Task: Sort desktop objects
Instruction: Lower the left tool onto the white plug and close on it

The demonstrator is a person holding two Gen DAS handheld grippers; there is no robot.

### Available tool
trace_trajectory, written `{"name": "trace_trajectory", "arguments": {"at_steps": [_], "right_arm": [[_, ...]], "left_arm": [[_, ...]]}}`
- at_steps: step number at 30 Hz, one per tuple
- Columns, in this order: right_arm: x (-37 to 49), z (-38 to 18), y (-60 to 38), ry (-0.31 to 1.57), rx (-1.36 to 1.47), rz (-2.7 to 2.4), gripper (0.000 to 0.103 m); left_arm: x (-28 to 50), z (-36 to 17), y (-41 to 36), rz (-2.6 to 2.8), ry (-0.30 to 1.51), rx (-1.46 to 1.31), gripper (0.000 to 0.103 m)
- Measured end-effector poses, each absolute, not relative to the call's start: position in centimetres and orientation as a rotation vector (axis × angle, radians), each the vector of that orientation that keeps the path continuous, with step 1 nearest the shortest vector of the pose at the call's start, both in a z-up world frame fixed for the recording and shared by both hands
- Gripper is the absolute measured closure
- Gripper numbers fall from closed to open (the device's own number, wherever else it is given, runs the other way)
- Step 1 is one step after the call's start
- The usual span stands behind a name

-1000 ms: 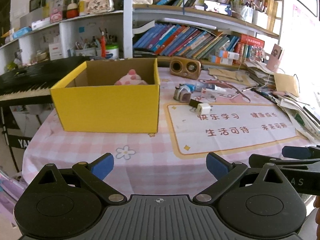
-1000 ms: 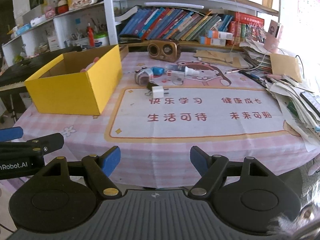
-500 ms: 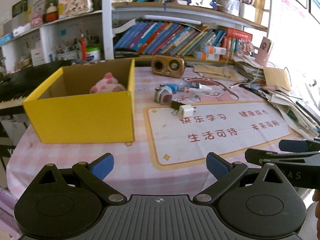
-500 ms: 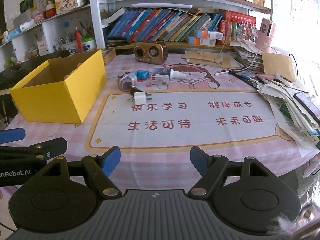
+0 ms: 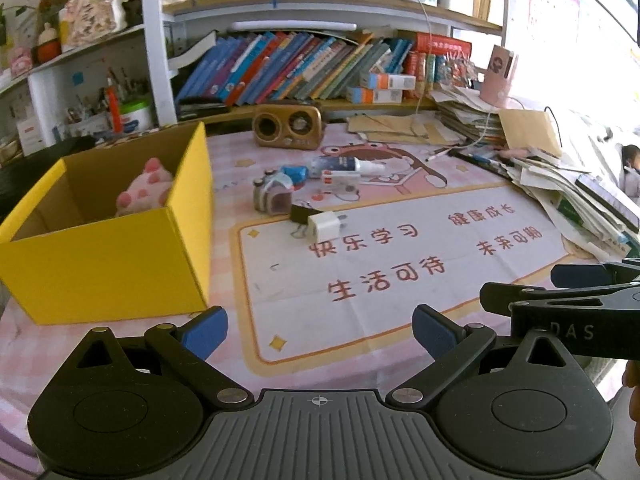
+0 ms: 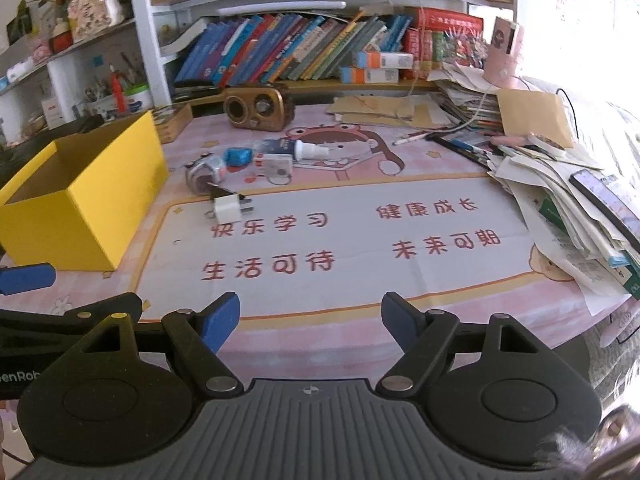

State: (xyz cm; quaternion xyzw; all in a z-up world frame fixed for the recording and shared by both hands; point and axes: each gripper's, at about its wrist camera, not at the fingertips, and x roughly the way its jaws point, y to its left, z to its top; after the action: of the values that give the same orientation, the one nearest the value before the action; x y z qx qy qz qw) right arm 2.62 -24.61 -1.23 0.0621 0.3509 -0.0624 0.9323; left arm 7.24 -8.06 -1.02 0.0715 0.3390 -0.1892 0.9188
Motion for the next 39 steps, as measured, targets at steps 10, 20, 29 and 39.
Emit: {"name": "trace_trajectory", "arguments": {"at_steps": [10,20,29,39], "right_arm": [[5.7,-1.5,-28.4,0.747,0.127,-0.125,0.023],[10.6,-1.5,-32.3,0.750,0.106,-0.045,0.022],[14.5,-2.2,-34.7,0.766,0.074,0.044,0.019],[18.4,-3.1,-35.3,0.791,0.097,0.133,0.019]], "left_arm": [[10.5,-1.4,-11.8,-0.364,0.732,0.133,0.003],[13.3,-1.5,-14.9,-0.268,0.753,0.102,0.003],[15.1,-2.6,-16.7,-0.176,0.823,0.066,0.003],[16.7,-3.9,-16.8,-0.071,0.826,0.044,0.003]]}}
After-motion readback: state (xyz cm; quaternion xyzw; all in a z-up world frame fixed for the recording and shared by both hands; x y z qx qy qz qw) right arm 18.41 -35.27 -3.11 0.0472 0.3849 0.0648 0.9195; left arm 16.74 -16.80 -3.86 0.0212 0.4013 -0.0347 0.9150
